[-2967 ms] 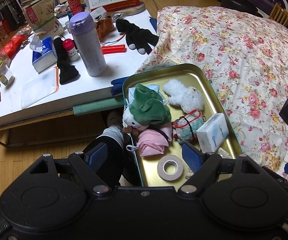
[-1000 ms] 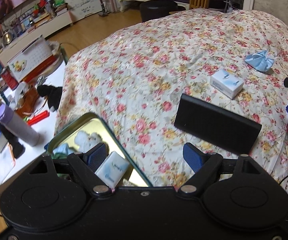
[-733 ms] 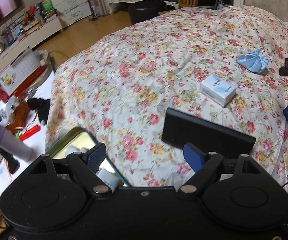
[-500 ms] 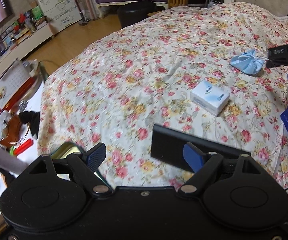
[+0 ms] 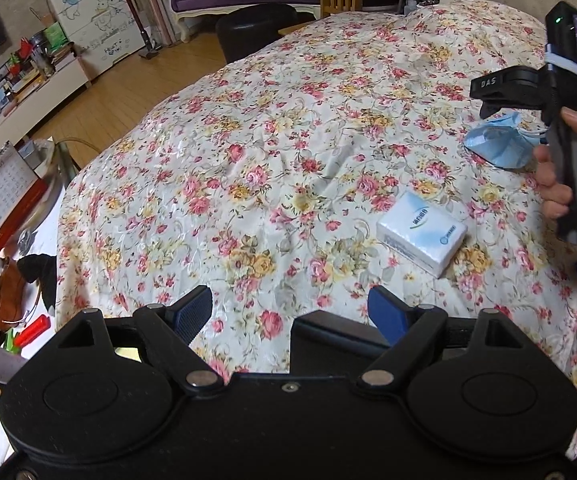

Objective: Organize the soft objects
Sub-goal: 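Grasp the blue face mask with the right tool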

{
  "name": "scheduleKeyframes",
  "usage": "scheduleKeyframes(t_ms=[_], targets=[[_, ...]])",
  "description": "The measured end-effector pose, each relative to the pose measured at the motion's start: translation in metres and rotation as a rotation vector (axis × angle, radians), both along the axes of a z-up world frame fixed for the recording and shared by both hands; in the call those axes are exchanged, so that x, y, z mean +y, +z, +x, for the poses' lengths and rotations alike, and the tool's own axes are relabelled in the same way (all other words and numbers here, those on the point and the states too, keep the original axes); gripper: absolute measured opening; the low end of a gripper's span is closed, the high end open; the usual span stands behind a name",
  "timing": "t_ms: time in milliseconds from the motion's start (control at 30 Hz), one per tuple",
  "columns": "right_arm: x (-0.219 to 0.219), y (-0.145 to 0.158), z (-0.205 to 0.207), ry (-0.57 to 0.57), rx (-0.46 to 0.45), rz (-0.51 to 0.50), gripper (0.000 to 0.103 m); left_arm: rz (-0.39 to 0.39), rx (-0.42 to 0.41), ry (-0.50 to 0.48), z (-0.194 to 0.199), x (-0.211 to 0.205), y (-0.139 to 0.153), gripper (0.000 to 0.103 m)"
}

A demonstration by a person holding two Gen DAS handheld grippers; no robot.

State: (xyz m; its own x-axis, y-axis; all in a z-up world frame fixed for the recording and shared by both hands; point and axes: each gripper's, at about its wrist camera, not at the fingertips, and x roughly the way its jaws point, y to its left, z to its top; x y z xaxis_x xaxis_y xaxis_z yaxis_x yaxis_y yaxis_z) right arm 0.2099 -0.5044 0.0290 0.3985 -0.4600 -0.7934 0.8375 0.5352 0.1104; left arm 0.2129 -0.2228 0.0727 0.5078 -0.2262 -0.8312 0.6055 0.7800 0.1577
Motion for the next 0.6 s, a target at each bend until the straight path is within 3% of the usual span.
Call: scheduleKeyframes(t_ms=[167,233,300,333,367,600], targets=[[-0.013,-0.025,0.01,-0.025,0.035,0.069,0.083,0.008,0.005,0.006,0.009,-0.001,-0.004,0.082],[-0.015,-0.032,0.01,-0.023,0.041,0.098,0.066,0.009,0.002,0.009,0.011,-0.001,-0.005,0.082],[-0.013,-0.034,0.008,-0.016,0.046,0.088,0.057,0.008,0.0,0.011,0.012,-0.001,-0.005,0.082],[-0.011,-0.033,0.007,-0.01,0.048,0.087,0.039,0.008,-0.001,0.011,0.012,-0.001,-0.004,0.082],[-0.008,-0.03,0.005,0.001,0.046,0.1,0.034,0.009,-0.003,0.011,0.012,-0.001,-0.003,0.082],[0.013,-0.003,-0.03,0.006,-0.02,0.103,0.03,0.008,-0.029,0.0,0.007,-0.004,0.004,0.082]])
